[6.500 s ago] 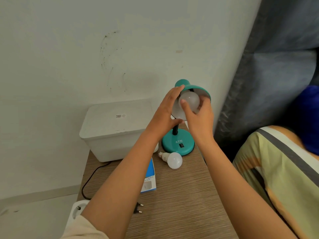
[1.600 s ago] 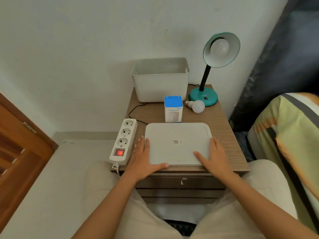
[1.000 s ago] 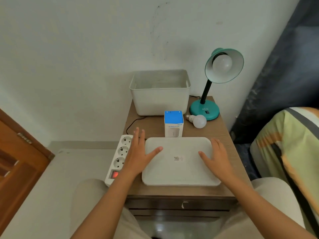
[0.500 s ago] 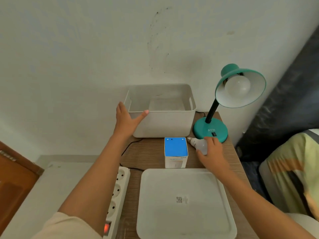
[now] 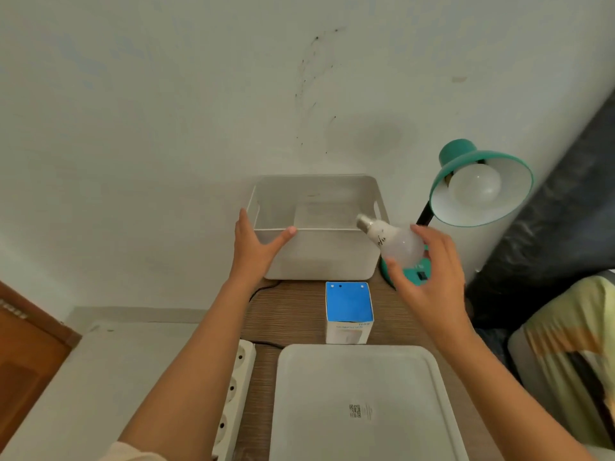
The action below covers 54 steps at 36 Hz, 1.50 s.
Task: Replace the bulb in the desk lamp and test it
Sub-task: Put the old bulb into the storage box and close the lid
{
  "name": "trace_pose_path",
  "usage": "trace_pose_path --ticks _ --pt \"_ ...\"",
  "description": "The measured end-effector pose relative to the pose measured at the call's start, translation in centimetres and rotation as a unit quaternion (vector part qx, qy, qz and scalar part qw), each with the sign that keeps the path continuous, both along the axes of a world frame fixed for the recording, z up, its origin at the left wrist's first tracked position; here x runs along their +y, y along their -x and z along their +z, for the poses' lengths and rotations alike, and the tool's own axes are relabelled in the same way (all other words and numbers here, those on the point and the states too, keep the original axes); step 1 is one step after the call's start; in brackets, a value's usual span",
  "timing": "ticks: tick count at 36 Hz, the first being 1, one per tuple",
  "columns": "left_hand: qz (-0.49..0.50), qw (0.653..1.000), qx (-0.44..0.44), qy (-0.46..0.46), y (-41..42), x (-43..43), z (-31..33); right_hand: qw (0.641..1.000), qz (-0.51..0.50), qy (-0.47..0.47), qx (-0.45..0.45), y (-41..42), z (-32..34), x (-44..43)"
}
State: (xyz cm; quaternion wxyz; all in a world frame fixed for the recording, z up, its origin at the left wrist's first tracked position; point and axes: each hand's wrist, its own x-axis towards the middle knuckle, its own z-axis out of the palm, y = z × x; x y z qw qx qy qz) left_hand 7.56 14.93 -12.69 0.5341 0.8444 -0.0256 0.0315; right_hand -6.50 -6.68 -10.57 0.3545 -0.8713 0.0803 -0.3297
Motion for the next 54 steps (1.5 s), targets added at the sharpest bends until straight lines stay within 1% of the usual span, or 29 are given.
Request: trace_pose_path --ticks 3,5,11,15,22,26,31,36,39,42,45,48,51,54 --pt "0.003 1.000 0.002 0.010 -0.1 0.0 -0.1 0.999 0.039 0.008 0.009 -4.3 2.3 0.5" --pt "0.004 1.000 0.003 0.012 -0.3 0.1 -0.2 0.998 0.052 0.006 0.030 -7.6 2.9 0.6" --pt "-0.003 1.000 0.002 0.021 -1.4 0.6 -0.8 0.981 0.085 0.026 0.175 -15.7 1.8 0.7" --pt "-0.003 1.000 -0.001 0.031 -1.9 0.7 -1.3 0.967 0.094 0.039 0.235 -18.7 1.0 0.9" --pt "0.002 0.999 -0.008 0.036 -2.1 0.7 -1.5 0.968 0.080 0.043 0.236 -21.4 0.5 0.6" --pt "-0.002 0.999 -0.010 0.037 -2.0 0.7 -1.5 0.970 0.070 0.047 0.226 -21.7 0.0 0.6" --pt "-0.002 0.999 -0.003 0.034 -1.8 0.8 -1.1 0.966 0.075 0.056 0.242 -21.6 0.6 0.9" --pt "-0.014 1.000 0.007 0.006 -1.2 1.0 0.0 0.968 0.059 0.057 0.235 -19.4 1.9 1.1" --pt "-0.002 1.000 -0.012 -0.018 -0.4 1.2 1.0 0.972 0.059 0.056 0.219 -16.6 2.8 1.0" --pt "0.008 0.999 -0.043 -0.031 1.5 1.5 2.0 0.976 0.057 0.045 0.207 -12.6 3.6 0.9" --pt "-0.001 0.996 -0.080 -0.023 4.6 1.7 2.3 0.980 0.045 0.043 0.190 -7.4 3.6 1.0" --pt "-0.008 0.996 -0.078 -0.040 8.1 1.7 0.8 0.983 0.020 0.022 0.184 -1.9 2.2 1.0" --pt "-0.035 0.995 -0.071 -0.068 12.4 1.6 -1.7 0.978 -0.006 0.004 0.207 3.6 0.0 0.7" --pt "-0.055 0.993 -0.002 -0.104 16.6 1.7 -4.6 0.961 -0.033 0.001 0.274 8.7 -3.1 0.3"
